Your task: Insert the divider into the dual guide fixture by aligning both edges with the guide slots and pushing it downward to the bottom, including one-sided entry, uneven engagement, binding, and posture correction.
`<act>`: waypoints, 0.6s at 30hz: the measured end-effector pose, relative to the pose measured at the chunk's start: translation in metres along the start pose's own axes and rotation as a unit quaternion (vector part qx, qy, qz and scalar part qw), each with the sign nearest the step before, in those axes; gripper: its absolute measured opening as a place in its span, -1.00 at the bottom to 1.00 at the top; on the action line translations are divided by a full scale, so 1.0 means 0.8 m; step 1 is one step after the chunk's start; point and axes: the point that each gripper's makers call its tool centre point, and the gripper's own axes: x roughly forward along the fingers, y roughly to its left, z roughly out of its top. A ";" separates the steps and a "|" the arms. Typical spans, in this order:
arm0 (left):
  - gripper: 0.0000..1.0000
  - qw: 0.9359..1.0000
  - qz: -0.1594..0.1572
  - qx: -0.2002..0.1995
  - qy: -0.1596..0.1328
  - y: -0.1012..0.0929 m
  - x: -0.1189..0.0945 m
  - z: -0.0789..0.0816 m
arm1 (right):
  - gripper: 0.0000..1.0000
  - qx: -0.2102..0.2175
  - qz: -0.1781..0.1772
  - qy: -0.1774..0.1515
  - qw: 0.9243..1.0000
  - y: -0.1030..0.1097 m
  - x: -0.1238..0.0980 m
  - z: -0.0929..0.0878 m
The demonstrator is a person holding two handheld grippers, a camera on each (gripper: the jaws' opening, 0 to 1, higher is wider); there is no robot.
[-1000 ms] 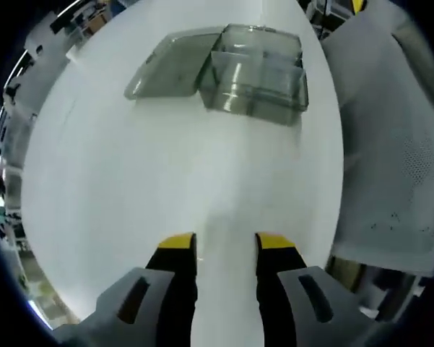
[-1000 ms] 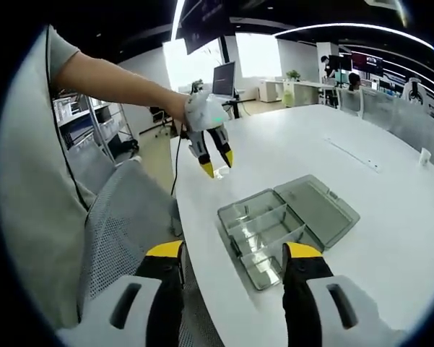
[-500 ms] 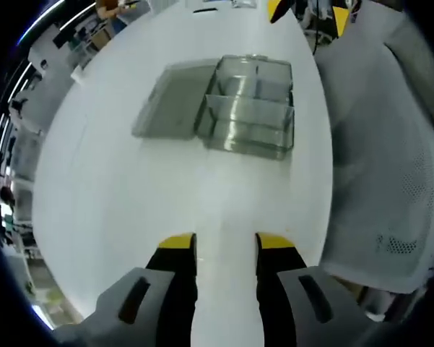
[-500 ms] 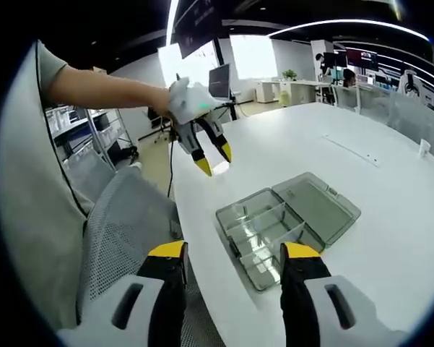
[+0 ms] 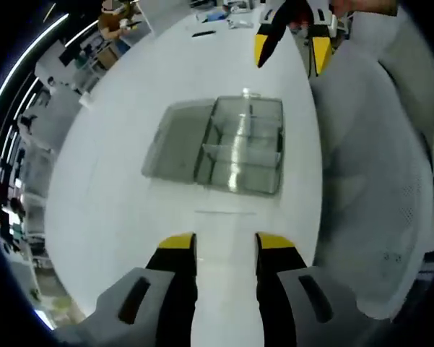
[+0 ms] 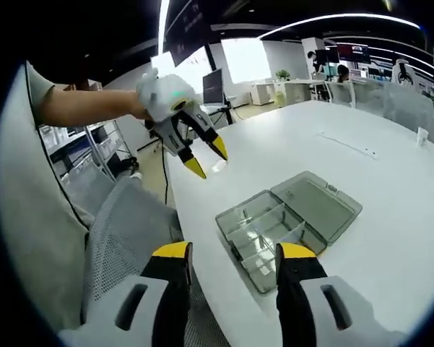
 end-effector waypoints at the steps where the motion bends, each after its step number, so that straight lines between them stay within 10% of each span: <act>1: -0.45 1.000 0.001 0.001 -0.004 -0.001 -0.001 0.004 | -0.15 0.003 0.000 -0.001 1.000 0.000 0.000 0.001; 18: -0.45 0.997 0.028 0.016 -0.063 -0.016 -0.018 0.071 | -0.25 0.034 0.000 -0.024 0.999 -0.005 -0.001 0.015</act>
